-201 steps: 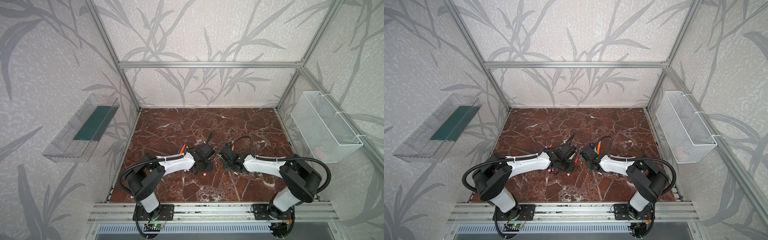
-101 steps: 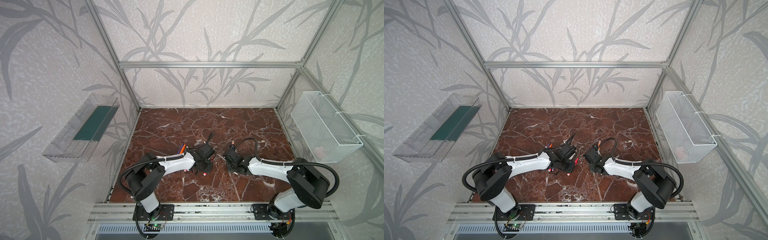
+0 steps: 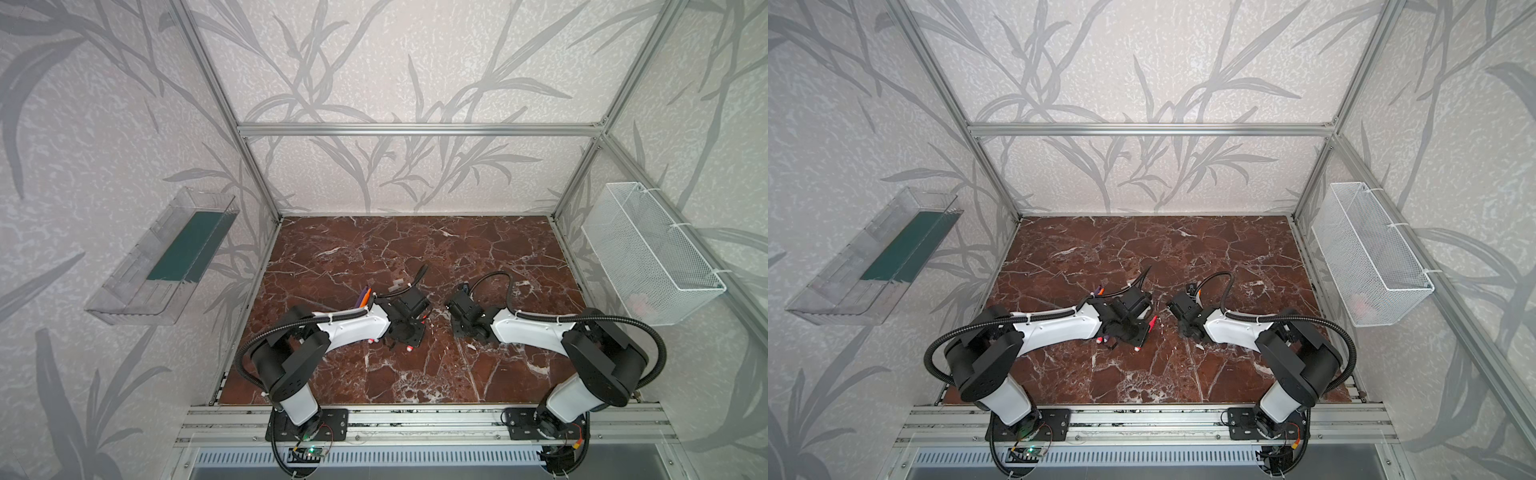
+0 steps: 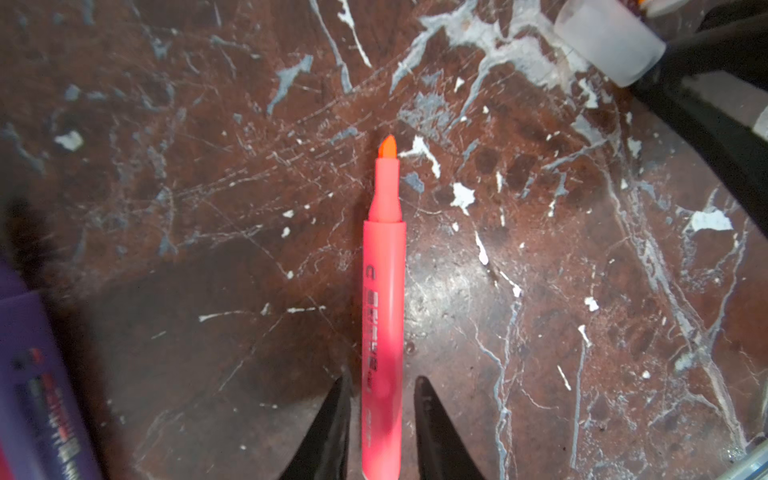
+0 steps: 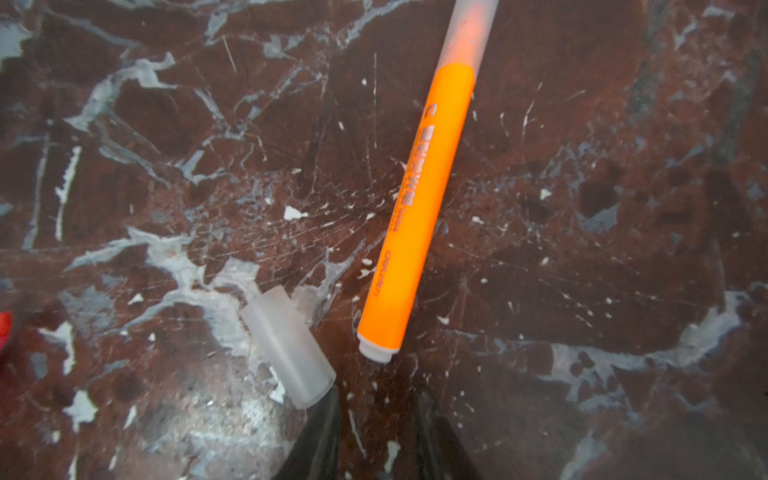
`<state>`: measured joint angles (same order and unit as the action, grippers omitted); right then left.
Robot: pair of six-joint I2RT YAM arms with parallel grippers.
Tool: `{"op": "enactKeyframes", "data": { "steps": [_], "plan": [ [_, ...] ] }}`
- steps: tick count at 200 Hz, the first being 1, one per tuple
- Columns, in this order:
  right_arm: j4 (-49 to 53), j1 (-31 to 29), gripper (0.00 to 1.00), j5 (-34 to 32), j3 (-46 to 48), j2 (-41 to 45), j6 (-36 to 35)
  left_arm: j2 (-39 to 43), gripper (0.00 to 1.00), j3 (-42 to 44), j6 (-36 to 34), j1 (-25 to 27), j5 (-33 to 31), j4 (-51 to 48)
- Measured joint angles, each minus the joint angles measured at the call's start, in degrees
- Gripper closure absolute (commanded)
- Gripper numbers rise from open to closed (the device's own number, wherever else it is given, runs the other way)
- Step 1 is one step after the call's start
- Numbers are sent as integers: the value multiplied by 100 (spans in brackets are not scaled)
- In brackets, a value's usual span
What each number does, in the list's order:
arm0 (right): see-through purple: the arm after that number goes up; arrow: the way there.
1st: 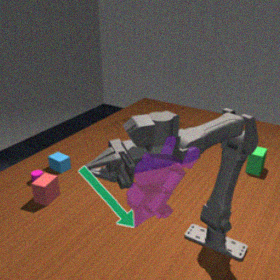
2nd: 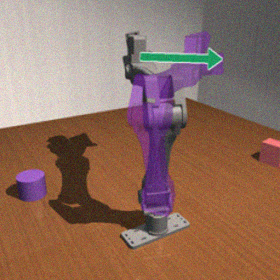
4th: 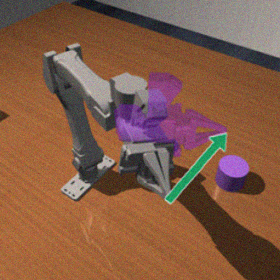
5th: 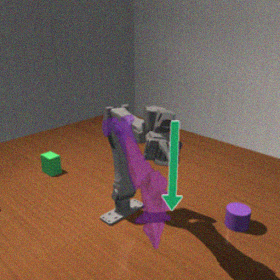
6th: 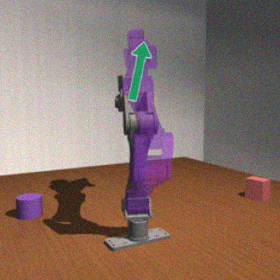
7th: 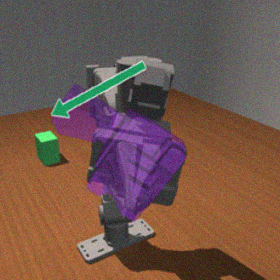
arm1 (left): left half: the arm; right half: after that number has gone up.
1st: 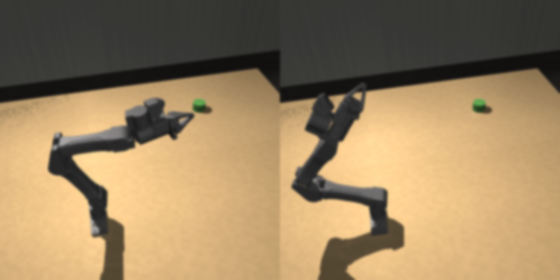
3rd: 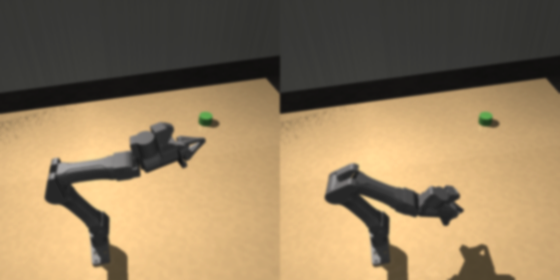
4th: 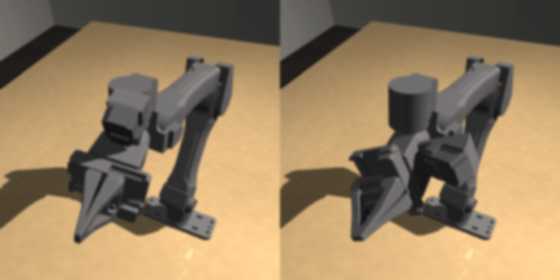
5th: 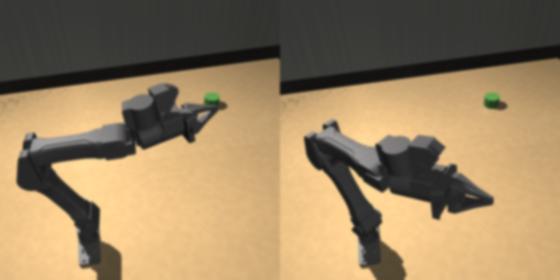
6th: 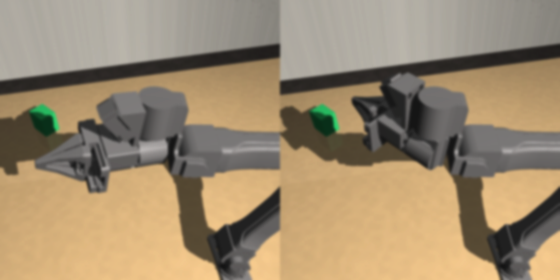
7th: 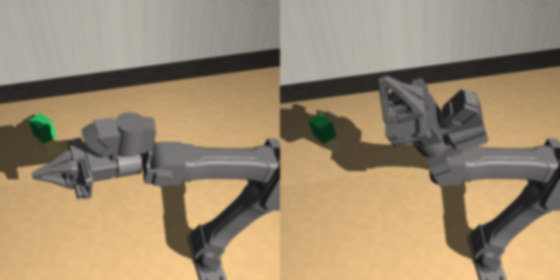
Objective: Insert the pens into the pen caps
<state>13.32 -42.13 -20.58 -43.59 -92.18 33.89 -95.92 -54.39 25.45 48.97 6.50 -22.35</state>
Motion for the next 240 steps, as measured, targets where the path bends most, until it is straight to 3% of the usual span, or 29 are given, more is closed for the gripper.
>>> {"op": "enactKeyframes", "data": {
  "steps": [153, 192, 240],
  "plan": [
    [267, 249, 67, -302, -1674, -1123, -267, 4, 72, 0, -4, 0, 2, 4],
    [337, 170, 59, -343, -1314, -492, -107, 4, 72, 0, -24, 0, 2, 7],
    [-160, -214, 58, -138, -365, 568, 868, 4, 73, -2, -28, 0, 2, 9]
  ]
}}
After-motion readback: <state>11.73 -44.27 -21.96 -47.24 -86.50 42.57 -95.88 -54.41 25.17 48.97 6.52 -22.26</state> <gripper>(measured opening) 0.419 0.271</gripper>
